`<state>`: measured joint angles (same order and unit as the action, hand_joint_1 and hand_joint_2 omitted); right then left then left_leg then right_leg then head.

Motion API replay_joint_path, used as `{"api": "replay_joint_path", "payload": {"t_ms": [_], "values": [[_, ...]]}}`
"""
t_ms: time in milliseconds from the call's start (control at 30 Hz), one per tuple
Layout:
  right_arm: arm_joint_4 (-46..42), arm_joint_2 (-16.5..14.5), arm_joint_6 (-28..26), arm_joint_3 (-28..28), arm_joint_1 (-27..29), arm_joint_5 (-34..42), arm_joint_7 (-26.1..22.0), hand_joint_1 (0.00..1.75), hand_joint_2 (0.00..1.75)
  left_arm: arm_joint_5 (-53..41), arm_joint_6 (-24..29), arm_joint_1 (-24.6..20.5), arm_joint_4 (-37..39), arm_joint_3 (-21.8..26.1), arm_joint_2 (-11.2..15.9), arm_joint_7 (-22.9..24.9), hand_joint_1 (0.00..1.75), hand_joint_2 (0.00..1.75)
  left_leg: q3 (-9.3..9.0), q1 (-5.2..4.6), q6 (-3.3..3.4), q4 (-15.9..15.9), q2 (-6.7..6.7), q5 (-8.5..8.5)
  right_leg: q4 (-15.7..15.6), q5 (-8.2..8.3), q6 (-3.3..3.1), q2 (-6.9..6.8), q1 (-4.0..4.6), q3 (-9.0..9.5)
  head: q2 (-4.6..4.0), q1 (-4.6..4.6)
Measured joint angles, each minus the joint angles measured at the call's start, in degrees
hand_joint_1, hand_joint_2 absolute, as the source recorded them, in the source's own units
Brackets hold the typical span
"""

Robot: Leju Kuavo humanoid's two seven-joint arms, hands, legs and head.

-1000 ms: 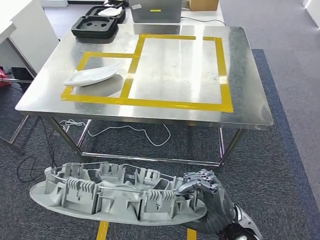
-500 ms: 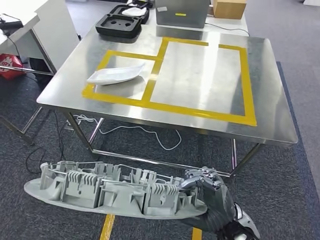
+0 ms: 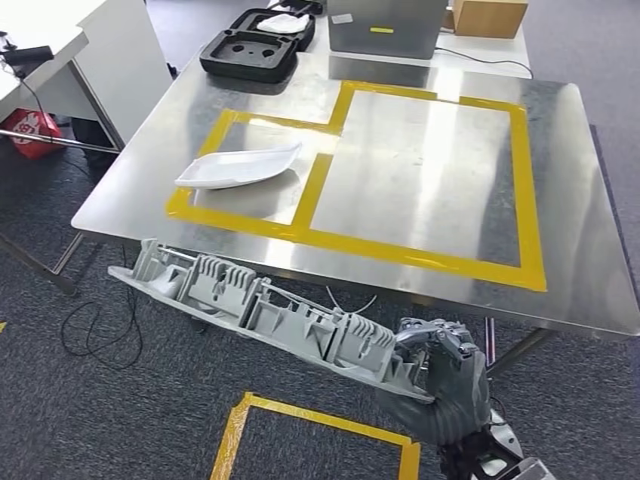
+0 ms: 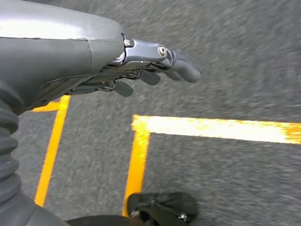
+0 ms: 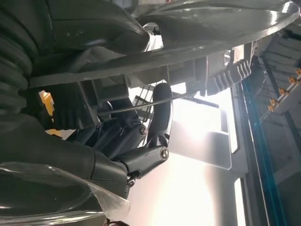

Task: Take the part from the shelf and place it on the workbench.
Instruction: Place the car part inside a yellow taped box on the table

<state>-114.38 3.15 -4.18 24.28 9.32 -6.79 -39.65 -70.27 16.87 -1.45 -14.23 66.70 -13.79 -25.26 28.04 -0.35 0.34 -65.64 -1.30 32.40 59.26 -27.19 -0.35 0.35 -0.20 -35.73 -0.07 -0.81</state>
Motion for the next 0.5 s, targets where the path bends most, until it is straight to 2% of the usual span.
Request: {"api": "replay_joint_path", "payload": {"t_ms": [33,67,100,133,167,200,233,300,333,367,433,467,500], "values": [[0.0,-0.4,0.0,-0.2,0.0,0.1,0.0,1.75,1.75,0.0,0.0,0.0,0.0,0.0,0.0,0.0,0.00,1.75,2.65,0.10,-0.35,-3.8,0.27,0.08,-0.3,-0.66,-0.13,-0.09,-0.15,1.00,0.00,0.06],[0.1,-0.6,0.0,-0.4,0.1,0.1,0.0,1.75,1.75,0.0,0.0,0.0,0.0,0.0,0.0,0.0,0.00,1.75,5.27,0.23,-0.70,-7.0,0.47,1.34,-0.5,-1.43,-0.19,-0.12,-0.26,2.06,0.00,0.10],[0.1,-0.8,0.0,-0.6,0.1,0.1,0.0,1.75,1.75,0.0,0.0,0.1,0.0,0.0,0.0,0.0,0.00,1.75,7.52,0.39,-0.96,-8.9,0.55,3.63,-0.6,-2.28,-0.17,-0.07,-0.37,3.15,0.00,0.10],[0.2,-1.0,-0.1,-0.7,0.2,0.1,0.0,1.75,1.75,0.0,0.1,0.2,0.0,0.0,0.0,0.0,0.00,1.75,9.29,0.53,-1.19,-9.6,0.57,6.02,-0.6,-3.19,-0.09,0.01,-0.49,4.31,0.00,0.10],[0.3,-1.2,-0.1,-0.9,0.3,0.1,0.0,1.75,1.75,0.0,0.1,0.3,0.0,0.0,0.0,0.0,0.00,1.75,10.51,0.65,-1.32,-9.2,0.58,7.70,-0.6,-4.16,0.06,0.16,-0.62,5.56,0.00,0.10],[0.4,-1.3,-0.1,-1.0,0.4,0.1,0.0,1.75,1.75,0.0,0.1,0.4,0.0,0.0,0.0,0.0,0.00,1.75,11.19,0.73,-1.36,-7.6,0.59,7.95,-0.6,-5.15,0.25,0.33,-0.77,6.87,-0.01,0.11],[0.4,-1.5,-0.1,-1.1,0.5,0.1,0.0,1.75,1.75,0.0,0.1,0.4,0.0,0.0,0.0,0.0,0.00,1.75,11.47,0.78,-1.38,-5.0,0.58,6.15,-0.6,-6.15,0.46,0.47,-0.93,8.16,-0.01,0.11],[0.5,-1.7,0.0,-1.3,0.6,0.2,0.0,1.75,1.75,0.0,0.1,0.7,0.0,0.1,0.0,0.0,0.00,1.75,11.65,0.75,-1.28,0.7,0.38,-2.16,-0.7,-8.07,1.02,0.88,-1.13,10.12,-0.01,0.24],[0.6,-1.8,0.0,-1.5,0.7,0.4,0.0,1.75,1.75,0.0,0.1,0.8,0.0,0.1,0.0,0.0,0.00,1.75,11.61,0.63,-1.08,2.4,0.31,-5.47,-0.9,-8.94,1.41,1.09,-1.17,10.71,-0.01,0.28],[0.6,-2.0,0.0,-1.7,0.7,0.6,0.1,1.75,1.75,-0.1,0.1,0.9,0.0,0.2,0.0,0.1,0.00,1.75,11.49,0.50,-0.71,3.3,0.28,-7.30,-1.0,-9.35,1.90,1.31,-1.20,11.30,-0.01,0.35],[0.6,-2.4,-0.1,-2.3,0.9,1.5,0.1,1.75,1.75,-0.2,0.1,0.8,0.0,0.3,0.0,0.2,0.00,1.75,10.42,0.37,0.40,4.0,0.58,-6.41,-0.7,-8.87,2.88,1.44,-1.26,11.80,0.00,0.32],[0.6,-2.6,-0.1,-2.8,0.9,2.0,0.1,1.75,1.75,-0.2,0.1,0.8,0.0,0.3,0.0,0.2,0.00,1.75,9.53,0.43,0.93,4.5,0.75,-5.99,0.7,-8.06,3.20,1.21,-1.26,11.45,0.00,0.26],[0.5,-2.8,-0.1,-3.2,0.9,2.7,0.0,1.75,1.75,-0.2,0.1,0.7,0.0,0.3,0.0,0.2,0.00,1.75,8.50,0.48,1.37,5.1,0.90,-5.56,3.0,-7.43,3.35,0.89,-1.23,10.10,0.00,0.13]]}}
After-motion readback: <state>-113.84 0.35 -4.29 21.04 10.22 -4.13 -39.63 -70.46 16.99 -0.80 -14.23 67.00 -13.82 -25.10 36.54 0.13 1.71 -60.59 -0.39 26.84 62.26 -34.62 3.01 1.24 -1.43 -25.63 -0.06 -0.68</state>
